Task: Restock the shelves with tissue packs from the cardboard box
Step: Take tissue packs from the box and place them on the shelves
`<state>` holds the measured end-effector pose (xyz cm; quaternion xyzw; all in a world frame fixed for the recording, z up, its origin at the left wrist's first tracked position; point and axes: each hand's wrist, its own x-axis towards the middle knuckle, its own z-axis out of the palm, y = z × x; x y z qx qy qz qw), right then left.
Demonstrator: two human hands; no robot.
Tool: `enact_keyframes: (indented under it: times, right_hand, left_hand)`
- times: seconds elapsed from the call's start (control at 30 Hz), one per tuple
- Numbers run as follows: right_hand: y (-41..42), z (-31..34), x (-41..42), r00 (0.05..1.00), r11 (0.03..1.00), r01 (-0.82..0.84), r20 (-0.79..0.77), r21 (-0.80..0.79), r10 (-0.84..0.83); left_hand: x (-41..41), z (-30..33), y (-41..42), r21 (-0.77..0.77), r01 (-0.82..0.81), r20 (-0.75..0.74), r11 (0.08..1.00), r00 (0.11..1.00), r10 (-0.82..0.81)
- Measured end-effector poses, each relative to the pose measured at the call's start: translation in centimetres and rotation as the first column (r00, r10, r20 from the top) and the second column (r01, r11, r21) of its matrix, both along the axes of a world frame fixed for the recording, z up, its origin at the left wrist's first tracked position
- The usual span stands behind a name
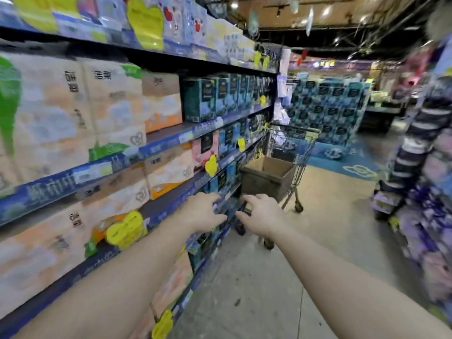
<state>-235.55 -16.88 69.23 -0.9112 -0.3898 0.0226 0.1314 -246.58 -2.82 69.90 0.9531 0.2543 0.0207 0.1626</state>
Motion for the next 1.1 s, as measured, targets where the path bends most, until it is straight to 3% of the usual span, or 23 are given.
enact_keyframes:
  times: [0.3,0.53,0.83,1.1]
  right_hand:
    - [5.7,1.4,19.2,0.978,0.975,0.209,-0.003,0.076,-0.21]
    - [6.3,-0.5,33.0,0.942,0.936,0.335,-0.063,0.112,-0.33]
    - [9.0,-2.1,57.3,0.958,0.954,0.288,-0.031,0.088,-0.286]
    - [17.0,-4.4,74.2,0.985,0.986,0.164,-0.067,0.036,-0.161]
  left_hand:
    - [22.4,1.4,7.5,0.105,0.166,0.051,0.981,0.984,-0.171]
    - [38.1,-0.4,8.4,0.087,0.233,0.039,0.969,0.971,-0.237]
    - [61.9,-2.0,10.8,0.053,0.201,0.039,0.978,0.978,-0.203]
    - [75.7,-3.9,17.4,-0.035,0.061,0.006,0.998,0.998,-0.061]
